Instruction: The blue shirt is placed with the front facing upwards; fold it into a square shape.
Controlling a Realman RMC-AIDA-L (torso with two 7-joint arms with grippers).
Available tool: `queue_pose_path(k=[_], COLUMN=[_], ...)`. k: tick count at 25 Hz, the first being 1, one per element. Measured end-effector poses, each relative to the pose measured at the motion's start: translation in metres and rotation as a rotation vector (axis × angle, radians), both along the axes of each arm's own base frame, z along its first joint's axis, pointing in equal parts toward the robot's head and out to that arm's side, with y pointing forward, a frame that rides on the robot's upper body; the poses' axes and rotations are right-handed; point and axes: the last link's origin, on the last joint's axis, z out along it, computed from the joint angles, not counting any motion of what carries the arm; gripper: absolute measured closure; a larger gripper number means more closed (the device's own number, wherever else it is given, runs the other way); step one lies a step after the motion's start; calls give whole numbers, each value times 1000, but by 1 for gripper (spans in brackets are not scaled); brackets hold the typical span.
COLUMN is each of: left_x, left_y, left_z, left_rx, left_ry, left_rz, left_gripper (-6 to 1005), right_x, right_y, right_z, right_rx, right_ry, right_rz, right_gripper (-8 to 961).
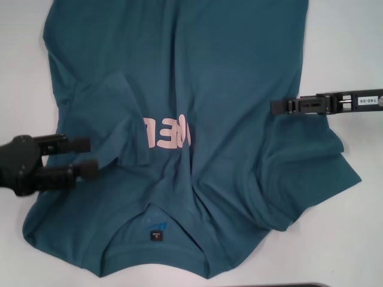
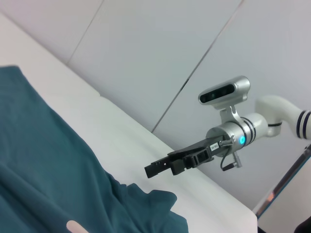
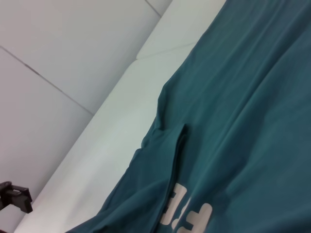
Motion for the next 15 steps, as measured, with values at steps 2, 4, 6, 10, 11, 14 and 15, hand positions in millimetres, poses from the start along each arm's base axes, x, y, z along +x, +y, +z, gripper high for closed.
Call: queue_pose_path(k=[2, 4, 6, 10, 11, 14, 15], left_x=[-2, -3, -3, -2, -2, -2, -2], left_y=[-4, -7, -9, -9, -8, -7, -6], left_z=[-4, -8, -11, -13, -13, -12, -11], left_rx=[16, 16, 4, -2, 1, 14, 19], left_ry=[-2, -15, -30, -48, -54, -68, -71], left_rz=[-13, -5, 15, 40, 48, 67, 71], left_gripper=[265, 265, 265, 265, 265, 266, 266], right_x=[3, 7, 14, 31, 35, 42, 43], right_y=[-2, -5, -9, -15, -17, -20, -21], right_z=[4, 9, 17, 31, 32, 32, 32], right_rx=[-9, -33, -61, -110, -119, -133, -135], right_ry=[-1, -4, -21, -77, -92, -136, -142], right_rz=[-12, -38, -83, -201, -218, -234, -234], right_gripper=[276, 277, 277, 279, 279, 280, 280])
